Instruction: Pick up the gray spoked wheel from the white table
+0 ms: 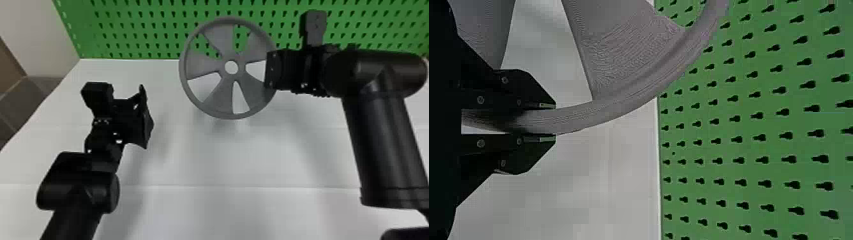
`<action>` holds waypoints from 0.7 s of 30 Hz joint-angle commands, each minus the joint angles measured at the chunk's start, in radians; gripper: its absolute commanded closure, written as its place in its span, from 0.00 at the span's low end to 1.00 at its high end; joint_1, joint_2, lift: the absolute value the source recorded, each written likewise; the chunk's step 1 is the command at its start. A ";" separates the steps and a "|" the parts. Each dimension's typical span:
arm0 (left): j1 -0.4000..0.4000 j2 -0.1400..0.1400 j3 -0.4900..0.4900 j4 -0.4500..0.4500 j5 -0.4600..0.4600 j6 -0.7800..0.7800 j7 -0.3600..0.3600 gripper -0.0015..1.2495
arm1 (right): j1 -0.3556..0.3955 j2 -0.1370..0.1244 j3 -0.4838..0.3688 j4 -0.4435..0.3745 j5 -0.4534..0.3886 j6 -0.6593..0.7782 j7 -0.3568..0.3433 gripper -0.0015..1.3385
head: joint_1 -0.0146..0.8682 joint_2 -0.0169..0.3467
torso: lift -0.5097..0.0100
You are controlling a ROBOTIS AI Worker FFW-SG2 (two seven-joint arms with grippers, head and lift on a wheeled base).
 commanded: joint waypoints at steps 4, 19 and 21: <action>-0.001 -0.002 -0.004 -0.013 0.013 0.000 0.005 0.31 | 0.099 -0.009 0.000 -0.075 -0.017 -0.202 0.003 0.86 | 0.90 0.24 | 0.79; 0.003 -0.010 -0.012 -0.033 0.020 -0.003 0.015 0.31 | 0.261 -0.048 0.011 -0.104 0.020 -0.621 0.012 0.88 | 0.90 0.24 | 0.79; 0.003 -0.013 -0.013 -0.034 0.022 -0.003 0.015 0.31 | 0.289 -0.044 0.005 -0.104 0.048 -0.688 0.012 0.88 | 0.90 0.24 | 0.79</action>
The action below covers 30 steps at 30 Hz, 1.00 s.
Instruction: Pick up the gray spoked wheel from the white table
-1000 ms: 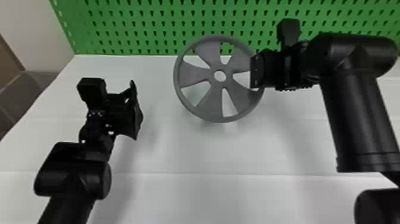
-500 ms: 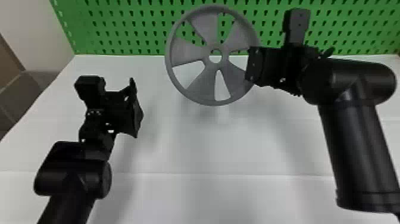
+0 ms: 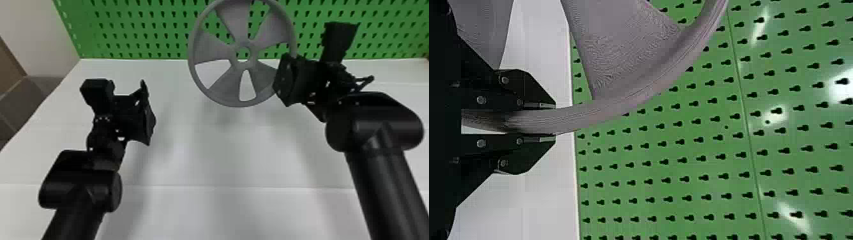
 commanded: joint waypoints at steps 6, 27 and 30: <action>0.008 -0.013 0.001 -0.006 0.023 -0.003 0.000 0.32 | 0.122 0.006 -0.033 0.001 0.108 -0.302 0.000 0.88 | 0.90 0.24 | 0.79; 0.032 -0.017 0.018 -0.006 0.063 -0.051 -0.028 0.32 | 0.250 0.010 -0.077 0.064 0.181 -0.616 -0.002 0.88 | 0.90 0.24 | 0.79; 0.032 -0.017 0.018 -0.006 0.066 -0.049 -0.032 0.32 | 0.258 0.018 -0.083 0.070 0.188 -0.633 -0.002 0.88 | 0.90 0.24 | 0.79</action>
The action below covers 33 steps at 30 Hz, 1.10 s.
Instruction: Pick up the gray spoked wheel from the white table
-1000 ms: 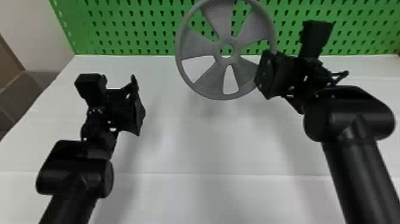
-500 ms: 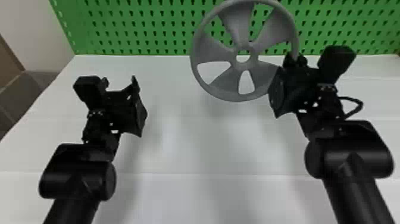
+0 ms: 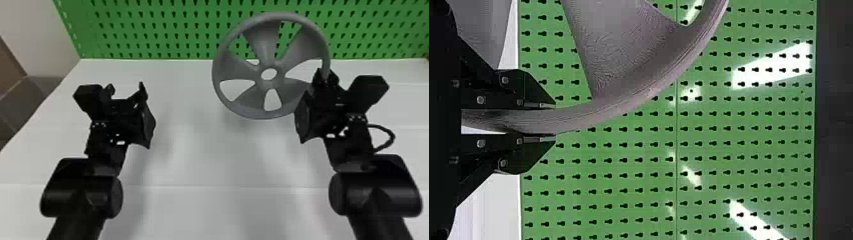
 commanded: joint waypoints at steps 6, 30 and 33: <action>-0.002 0.000 -0.002 0.000 0.000 0.005 -0.005 0.32 | 0.017 0.006 -0.007 0.008 0.021 -0.018 0.000 0.88 | 0.90 0.24 | 0.79; -0.003 -0.011 0.000 -0.011 -0.060 0.008 -0.005 0.32 | 0.034 -0.017 0.000 -0.005 -0.010 0.054 0.000 0.88 | 0.90 0.24 | 0.79; -0.003 -0.011 0.000 -0.011 -0.060 0.009 -0.005 0.32 | 0.034 -0.017 -0.002 -0.005 -0.008 0.054 0.000 0.88 | 0.90 0.24 | 0.79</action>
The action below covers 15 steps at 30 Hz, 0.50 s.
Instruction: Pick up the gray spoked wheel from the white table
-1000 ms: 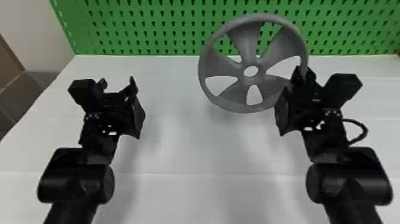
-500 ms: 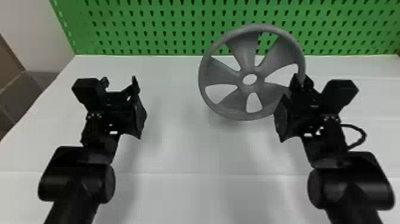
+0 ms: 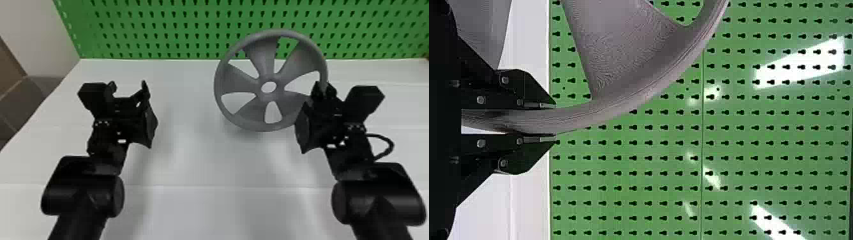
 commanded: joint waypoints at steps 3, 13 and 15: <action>0.000 -0.001 0.002 0.000 0.000 0.003 0.000 0.32 | 0.000 0.000 -0.002 -0.002 -0.001 0.004 0.000 0.88 | 0.90 0.24 | 0.79; 0.001 -0.003 0.000 -0.002 -0.003 0.006 0.000 0.32 | -0.001 -0.002 -0.001 -0.007 -0.007 0.019 0.000 0.88 | 0.90 0.24 | 0.79; 0.000 -0.003 0.000 -0.002 -0.005 0.006 0.000 0.32 | -0.001 -0.002 -0.001 -0.007 -0.007 0.019 0.000 0.88 | 0.90 0.24 | 0.79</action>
